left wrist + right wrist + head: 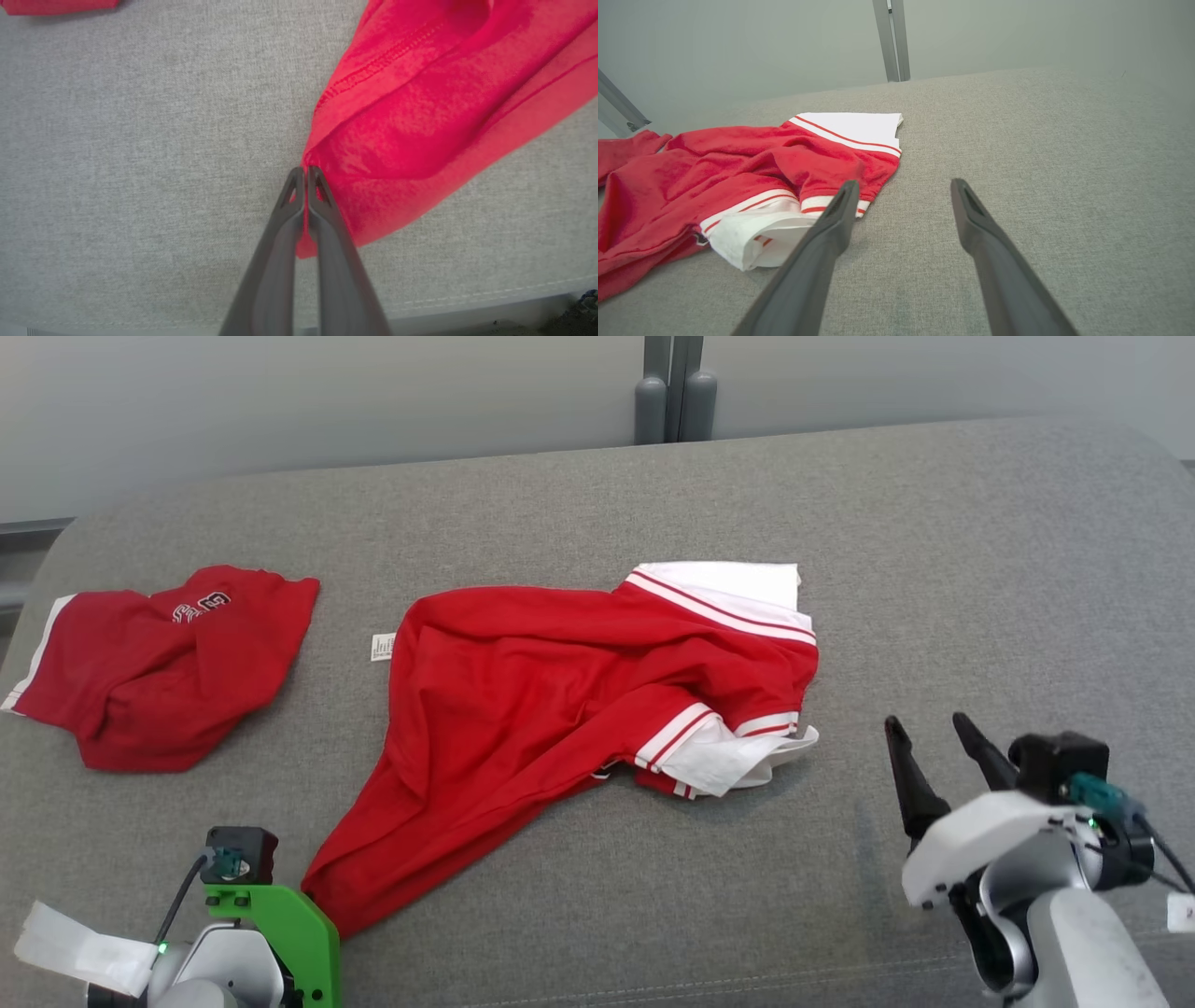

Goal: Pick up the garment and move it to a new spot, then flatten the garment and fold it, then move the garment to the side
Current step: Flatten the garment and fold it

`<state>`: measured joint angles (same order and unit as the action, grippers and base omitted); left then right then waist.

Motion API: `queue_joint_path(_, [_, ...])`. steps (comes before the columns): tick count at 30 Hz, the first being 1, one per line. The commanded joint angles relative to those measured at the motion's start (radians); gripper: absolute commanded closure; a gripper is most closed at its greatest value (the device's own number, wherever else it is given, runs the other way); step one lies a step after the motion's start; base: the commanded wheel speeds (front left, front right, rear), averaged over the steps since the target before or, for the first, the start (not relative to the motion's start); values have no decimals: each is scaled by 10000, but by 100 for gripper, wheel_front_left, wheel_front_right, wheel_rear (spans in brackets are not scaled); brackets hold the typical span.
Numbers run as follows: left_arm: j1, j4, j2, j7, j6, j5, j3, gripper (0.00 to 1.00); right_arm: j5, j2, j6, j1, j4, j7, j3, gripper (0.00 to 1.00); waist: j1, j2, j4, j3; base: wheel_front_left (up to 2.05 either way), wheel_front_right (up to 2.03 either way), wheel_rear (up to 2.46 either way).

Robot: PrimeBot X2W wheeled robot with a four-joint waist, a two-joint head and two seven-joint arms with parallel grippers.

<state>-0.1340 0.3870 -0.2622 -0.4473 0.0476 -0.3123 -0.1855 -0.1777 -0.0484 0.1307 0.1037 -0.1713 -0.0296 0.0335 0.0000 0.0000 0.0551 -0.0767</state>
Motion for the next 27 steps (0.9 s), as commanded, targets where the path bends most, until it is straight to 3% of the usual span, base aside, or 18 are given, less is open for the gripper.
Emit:
queue_joint_path(1, [-214, -4, -16, 51, -73, -53, 16, 100, -24, -34, 0, 454, 76, -344, 6, 0, 0, 0, 9, -74, 0, 0, 0])
queue_joint_path(12, [-584, 100, 83, 99, -72, -158, -135, 100, -332, -26, 0, 2937, -988, -4427, 813, 0, 0, 0, -249, -562, 0, 0, 0])
queue_joint_path(15, [-700, 189, 100, 142, -65, -190, -169, 100, -303, -29, 0, 3111, -1214, -4907, 642, 4, 0, 0, -310, -657, 0, 0, 0])
queue_joint_path(16, [-700, 223, 102, 153, -69, -204, -173, 100, -356, -28, 0, 3093, -1255, -5051, 561, 0, 0, 0, -317, -677, 0, 0, 0])
queue_joint_path(27, [-803, 381, 27, 256, -184, -339, -106, 100, -426, -32, 0, 2646, -1039, -5686, -321, 0, 0, 0, -190, -857, 0, 0, 0])
